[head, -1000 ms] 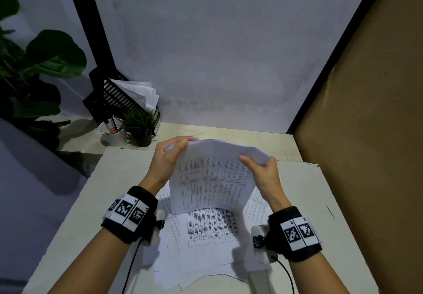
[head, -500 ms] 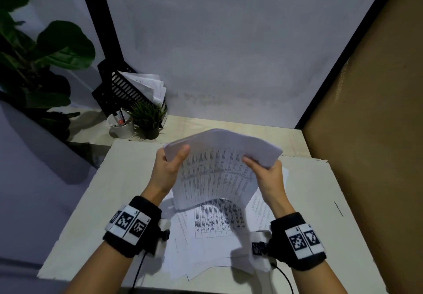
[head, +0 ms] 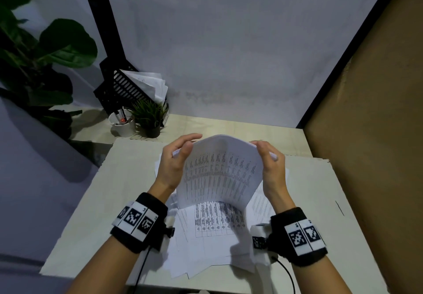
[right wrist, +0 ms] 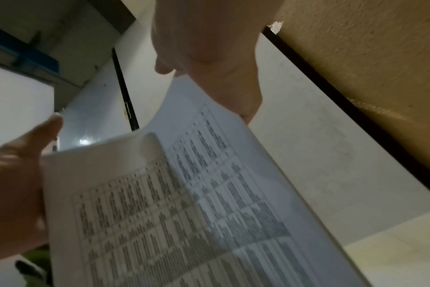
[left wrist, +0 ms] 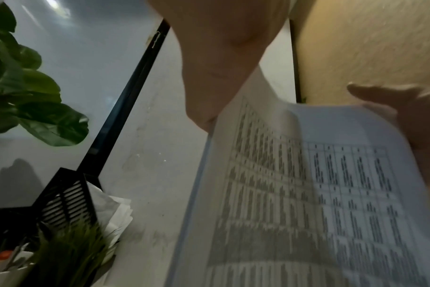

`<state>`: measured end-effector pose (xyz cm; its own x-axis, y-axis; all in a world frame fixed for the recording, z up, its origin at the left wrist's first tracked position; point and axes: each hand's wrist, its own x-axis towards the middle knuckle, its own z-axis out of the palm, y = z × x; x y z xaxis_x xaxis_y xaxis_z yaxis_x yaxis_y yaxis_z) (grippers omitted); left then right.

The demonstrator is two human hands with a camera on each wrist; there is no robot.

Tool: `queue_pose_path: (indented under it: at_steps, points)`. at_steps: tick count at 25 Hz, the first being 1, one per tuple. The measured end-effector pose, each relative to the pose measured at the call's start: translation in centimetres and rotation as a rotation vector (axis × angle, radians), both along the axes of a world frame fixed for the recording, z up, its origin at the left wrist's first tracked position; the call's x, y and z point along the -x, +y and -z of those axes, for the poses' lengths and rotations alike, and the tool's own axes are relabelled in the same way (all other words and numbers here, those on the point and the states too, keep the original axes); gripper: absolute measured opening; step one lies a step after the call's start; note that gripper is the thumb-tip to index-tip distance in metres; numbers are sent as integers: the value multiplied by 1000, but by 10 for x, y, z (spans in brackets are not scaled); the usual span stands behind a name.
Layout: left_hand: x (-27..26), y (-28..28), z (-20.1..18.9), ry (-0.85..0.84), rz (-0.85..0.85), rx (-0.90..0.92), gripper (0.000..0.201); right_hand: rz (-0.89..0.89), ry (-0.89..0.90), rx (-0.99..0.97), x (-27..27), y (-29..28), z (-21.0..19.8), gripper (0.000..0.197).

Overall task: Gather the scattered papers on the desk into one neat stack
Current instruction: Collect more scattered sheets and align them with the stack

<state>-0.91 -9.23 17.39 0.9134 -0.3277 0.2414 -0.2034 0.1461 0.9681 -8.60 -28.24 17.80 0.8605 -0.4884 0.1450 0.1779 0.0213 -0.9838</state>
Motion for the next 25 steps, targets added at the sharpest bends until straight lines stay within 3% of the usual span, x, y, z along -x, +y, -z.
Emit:
queue_pose_path:
  at_steps: [3, 5, 13, 15, 18, 21, 23, 25]
  points:
    - [-2, -4, -4, 24, -64, 4, 30, 43, -30, 9, -6, 0, -3, 23]
    - [-4, -5, -4, 26, -81, -32, 19, 38, -21, 7, -7, -3, -3, 19]
    - [-10, 0, -6, 45, 16, -56, 23, -129, 59, 20, -7, -18, -1, 15]
    - [-11, 3, 3, 99, 65, -74, 32, -175, 130, 48, -5, -16, 9, 12]
    - [-4, 6, 13, 214, -26, -90, 41, -116, 175, 78, 2, -13, 18, 22]
    - [-2, 12, 16, 166, 3, -36, 42, -88, 125, 36, 7, -17, 21, 26]
    - [2, 13, 34, 233, 29, -101, 37, -103, 188, 13, 12, -16, 37, 28]
    - [5, 9, 75, 365, 8, -243, 32, -182, 352, 36, 17, -10, 65, 30]
